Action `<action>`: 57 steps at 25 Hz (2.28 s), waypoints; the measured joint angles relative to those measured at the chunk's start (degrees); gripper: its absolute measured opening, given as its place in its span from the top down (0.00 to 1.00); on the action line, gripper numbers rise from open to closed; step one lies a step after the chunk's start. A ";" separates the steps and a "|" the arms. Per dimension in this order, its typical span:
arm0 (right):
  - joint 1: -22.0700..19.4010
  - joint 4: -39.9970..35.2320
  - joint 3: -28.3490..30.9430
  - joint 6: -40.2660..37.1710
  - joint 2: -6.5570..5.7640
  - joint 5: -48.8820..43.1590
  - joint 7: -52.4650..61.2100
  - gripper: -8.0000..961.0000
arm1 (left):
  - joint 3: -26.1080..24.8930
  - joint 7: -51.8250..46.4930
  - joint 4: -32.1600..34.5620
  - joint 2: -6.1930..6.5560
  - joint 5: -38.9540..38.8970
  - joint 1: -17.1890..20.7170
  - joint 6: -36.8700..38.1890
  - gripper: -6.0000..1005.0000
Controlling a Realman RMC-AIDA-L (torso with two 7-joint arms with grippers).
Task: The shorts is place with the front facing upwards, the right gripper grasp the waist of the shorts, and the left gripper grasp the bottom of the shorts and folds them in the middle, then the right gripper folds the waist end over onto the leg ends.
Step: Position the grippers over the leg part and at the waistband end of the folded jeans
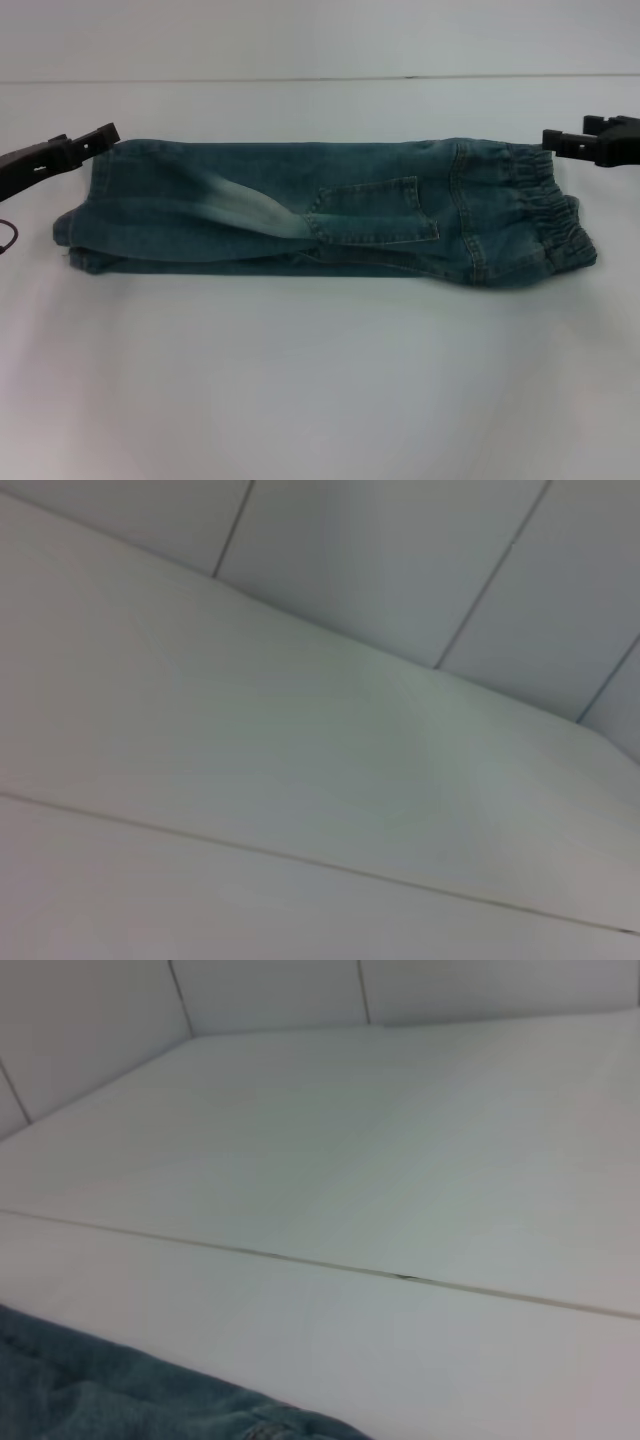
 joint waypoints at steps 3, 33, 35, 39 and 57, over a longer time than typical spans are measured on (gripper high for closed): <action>-0.32 -1.71 0.15 -3.29 -1.44 -0.57 3.76 0.11 | -0.25 1.52 1.97 -0.26 -1.01 1.66 4.18 0.17; 4.41 -16.45 -3.55 -36.12 -7.32 -20.22 22.87 0.01 | 13.93 8.37 6.31 2.46 1.62 5.59 42.51 0.08; 4.74 -16.40 -4.81 -33.89 -6.45 -23.04 22.99 0.01 | 14.48 8.38 6.28 2.15 2.38 5.24 41.35 0.08; 5.29 -15.86 -6.26 -29.88 -5.04 -26.54 23.51 0.01 | 14.95 7.92 6.20 1.57 3.33 4.46 40.12 0.08; 8.49 -6.78 -8.42 -20.31 -3.56 -29.82 23.40 0.01 | 15.73 7.76 4.27 1.10 3.98 3.45 38.17 0.09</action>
